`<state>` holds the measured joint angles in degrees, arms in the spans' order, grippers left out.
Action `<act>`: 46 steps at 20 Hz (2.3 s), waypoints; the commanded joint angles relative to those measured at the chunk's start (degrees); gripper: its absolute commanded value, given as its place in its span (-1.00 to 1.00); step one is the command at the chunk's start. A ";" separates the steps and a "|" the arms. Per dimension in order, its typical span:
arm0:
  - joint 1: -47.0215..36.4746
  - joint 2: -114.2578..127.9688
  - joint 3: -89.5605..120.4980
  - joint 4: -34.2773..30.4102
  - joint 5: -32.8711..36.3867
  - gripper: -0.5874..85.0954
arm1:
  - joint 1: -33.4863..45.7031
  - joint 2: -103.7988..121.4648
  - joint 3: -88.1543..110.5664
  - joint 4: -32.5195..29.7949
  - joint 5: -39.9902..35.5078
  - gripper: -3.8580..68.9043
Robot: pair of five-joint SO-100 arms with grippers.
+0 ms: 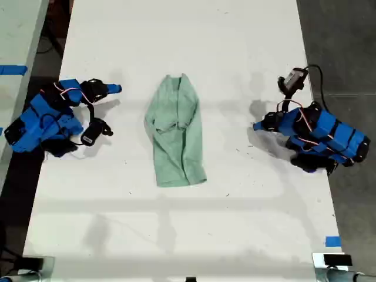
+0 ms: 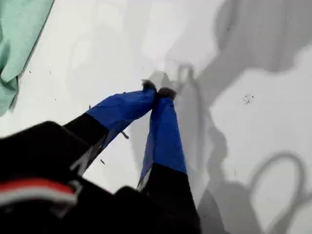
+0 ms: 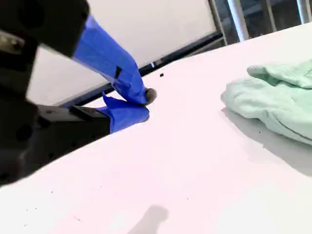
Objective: Fold t shirt
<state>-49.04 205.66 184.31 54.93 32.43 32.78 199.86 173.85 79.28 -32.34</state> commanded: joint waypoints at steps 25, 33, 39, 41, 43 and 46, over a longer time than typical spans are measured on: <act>18.90 -57.30 -49.57 8.53 -22.94 -0.99 | -12.66 -45.09 -41.84 1.76 10.28 -0.96; 46.23 -110.83 -107.75 19.86 -37.62 -0.99 | -29.79 -95.01 -88.68 7.65 15.56 -0.95; 56.60 -122.96 -111.97 24.43 -53.26 -0.63 | -32.78 -111.18 -94.31 -2.02 14.94 -0.95; 58.89 -124.28 -110.74 24.52 -55.81 -0.30 | -33.84 -116.37 -98.53 -3.08 14.33 -0.94; 59.77 -127.71 -110.74 24.43 -57.66 -0.26 | -34.80 -121.73 -103.97 -3.08 13.71 -0.54; 60.91 -131.84 -111.01 22.50 -58.80 -0.27 | -36.39 -127.35 -110.04 -2.55 13.54 -0.27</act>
<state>10.46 74.09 75.15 78.57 -24.96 -2.02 73.04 69.79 77.61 -17.84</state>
